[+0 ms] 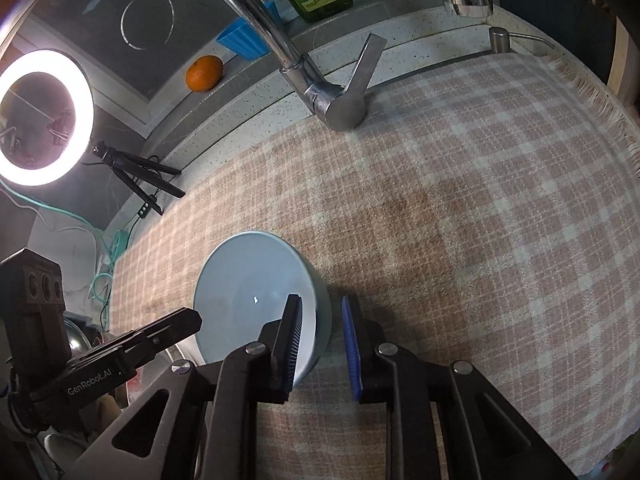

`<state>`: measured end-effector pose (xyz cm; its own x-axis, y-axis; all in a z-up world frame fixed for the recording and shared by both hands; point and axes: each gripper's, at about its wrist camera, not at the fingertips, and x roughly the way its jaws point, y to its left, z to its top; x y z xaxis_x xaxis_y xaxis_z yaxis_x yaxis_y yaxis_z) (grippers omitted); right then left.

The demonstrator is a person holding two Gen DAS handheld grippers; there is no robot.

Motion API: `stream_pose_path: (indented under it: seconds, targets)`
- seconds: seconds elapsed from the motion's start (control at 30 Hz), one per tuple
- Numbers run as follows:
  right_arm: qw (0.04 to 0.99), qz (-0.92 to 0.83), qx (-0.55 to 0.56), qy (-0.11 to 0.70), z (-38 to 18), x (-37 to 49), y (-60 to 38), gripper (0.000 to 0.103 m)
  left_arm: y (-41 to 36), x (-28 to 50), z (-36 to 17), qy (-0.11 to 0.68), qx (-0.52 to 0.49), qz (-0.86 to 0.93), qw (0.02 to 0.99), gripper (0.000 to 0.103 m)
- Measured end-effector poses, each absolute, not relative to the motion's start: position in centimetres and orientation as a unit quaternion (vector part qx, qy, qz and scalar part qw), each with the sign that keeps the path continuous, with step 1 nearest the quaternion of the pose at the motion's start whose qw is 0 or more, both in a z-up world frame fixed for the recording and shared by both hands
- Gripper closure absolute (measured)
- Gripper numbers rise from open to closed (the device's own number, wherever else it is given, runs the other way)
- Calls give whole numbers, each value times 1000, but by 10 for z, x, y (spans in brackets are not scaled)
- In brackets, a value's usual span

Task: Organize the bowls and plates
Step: 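Lift the pale blue bowl with both grippers and carry it toward the steel bowls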

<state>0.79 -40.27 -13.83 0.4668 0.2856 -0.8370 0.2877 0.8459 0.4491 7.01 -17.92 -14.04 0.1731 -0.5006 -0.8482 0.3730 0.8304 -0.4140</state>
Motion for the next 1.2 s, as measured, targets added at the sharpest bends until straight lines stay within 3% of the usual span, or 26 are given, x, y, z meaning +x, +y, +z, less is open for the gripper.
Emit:
stream_pose_path:
  seconds: [0.47, 0.53, 1.2]
  targets:
    - [800, 7, 275, 532, -148, 15, -399, 93, -183, 75, -147, 577, -41, -280, 766, 89]
    - [798, 8, 277, 534, -150, 15, -399, 95, -183, 76, -149, 579, -41, -280, 765, 93]
    - [802, 7, 266, 536, -139, 20, -391, 96, -179, 75, -134, 565, -44, -283, 774, 96]
